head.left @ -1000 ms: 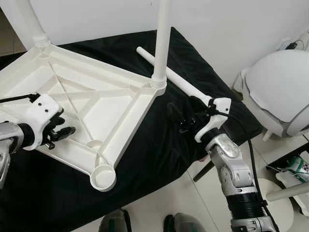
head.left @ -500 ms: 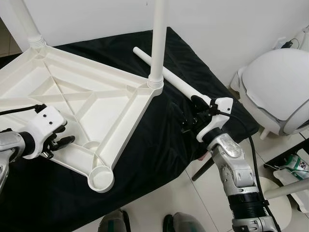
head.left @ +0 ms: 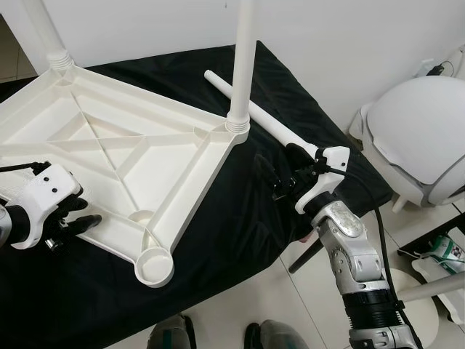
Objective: Building children table
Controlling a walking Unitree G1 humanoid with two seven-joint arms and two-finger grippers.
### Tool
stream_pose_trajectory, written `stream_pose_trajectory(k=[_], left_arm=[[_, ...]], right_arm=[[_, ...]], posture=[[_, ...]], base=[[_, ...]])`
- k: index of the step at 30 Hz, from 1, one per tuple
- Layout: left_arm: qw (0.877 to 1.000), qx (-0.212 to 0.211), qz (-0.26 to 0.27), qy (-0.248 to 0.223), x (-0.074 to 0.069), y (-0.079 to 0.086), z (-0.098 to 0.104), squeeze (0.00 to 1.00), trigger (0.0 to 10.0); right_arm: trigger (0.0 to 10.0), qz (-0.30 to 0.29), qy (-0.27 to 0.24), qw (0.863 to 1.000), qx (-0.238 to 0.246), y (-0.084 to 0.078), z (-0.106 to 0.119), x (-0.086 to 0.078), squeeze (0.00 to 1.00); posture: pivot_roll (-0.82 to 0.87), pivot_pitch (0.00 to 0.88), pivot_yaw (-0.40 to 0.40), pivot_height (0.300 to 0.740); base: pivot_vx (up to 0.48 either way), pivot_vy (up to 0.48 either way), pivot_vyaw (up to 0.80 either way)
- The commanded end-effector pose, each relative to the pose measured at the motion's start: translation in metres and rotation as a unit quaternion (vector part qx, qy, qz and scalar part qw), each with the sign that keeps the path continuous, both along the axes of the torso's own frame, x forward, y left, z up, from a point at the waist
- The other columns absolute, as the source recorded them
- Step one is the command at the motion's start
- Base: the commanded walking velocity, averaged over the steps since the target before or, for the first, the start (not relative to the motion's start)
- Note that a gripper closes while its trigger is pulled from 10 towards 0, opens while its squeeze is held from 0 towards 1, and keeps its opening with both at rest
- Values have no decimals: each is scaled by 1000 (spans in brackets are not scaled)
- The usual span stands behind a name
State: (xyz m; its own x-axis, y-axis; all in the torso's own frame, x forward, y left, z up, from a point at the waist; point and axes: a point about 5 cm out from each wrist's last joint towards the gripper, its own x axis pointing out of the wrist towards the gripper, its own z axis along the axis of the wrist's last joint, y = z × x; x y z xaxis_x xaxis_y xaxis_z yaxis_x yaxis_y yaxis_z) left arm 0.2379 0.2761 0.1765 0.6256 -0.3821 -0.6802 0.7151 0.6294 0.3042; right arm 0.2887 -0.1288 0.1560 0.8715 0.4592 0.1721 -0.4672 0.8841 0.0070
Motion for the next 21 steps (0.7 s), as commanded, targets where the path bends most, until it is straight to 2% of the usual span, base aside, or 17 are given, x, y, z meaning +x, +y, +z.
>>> stream_pose_trajectory(k=[1, 5, 17, 18, 21], left_arm=[[1000, 2, -7, 2, -2, 0, 1, 0, 10000], [1000, 4, -22, 5, -2, -11, -7, 0, 10000], [998, -5, -52, -28, 10, -32, -3, 0, 10000], [998, -11, -56, -29, 11, -36, -3, 1000, 10000], [997, -15, -74, -28, 10, -41, -3, 1000, 10000]], right_arm=[[10000, 0, 6, 1000, -4, -1, -4, -1, 0], [10000, 0, 5, 1000, -5, -1, -4, 0, 0], [10000, -1, 4, 1000, -6, -2, -3, -1, 0], [10000, -1, 4, 1000, -6, -2, -3, 0, 0], [10000, -2, 4, 1000, -5, -2, -3, 0, 0]], posture=[[-20, 64, -2, 740], [-22, 64, -2, 740], [-27, 64, -2, 740], [-29, 65, -1, 740], [-29, 65, -1, 740]], base=[[0, 0, 0], [0, 0, 0], [0, 0, 0], [0, 0, 0], [0, 0, 0]])
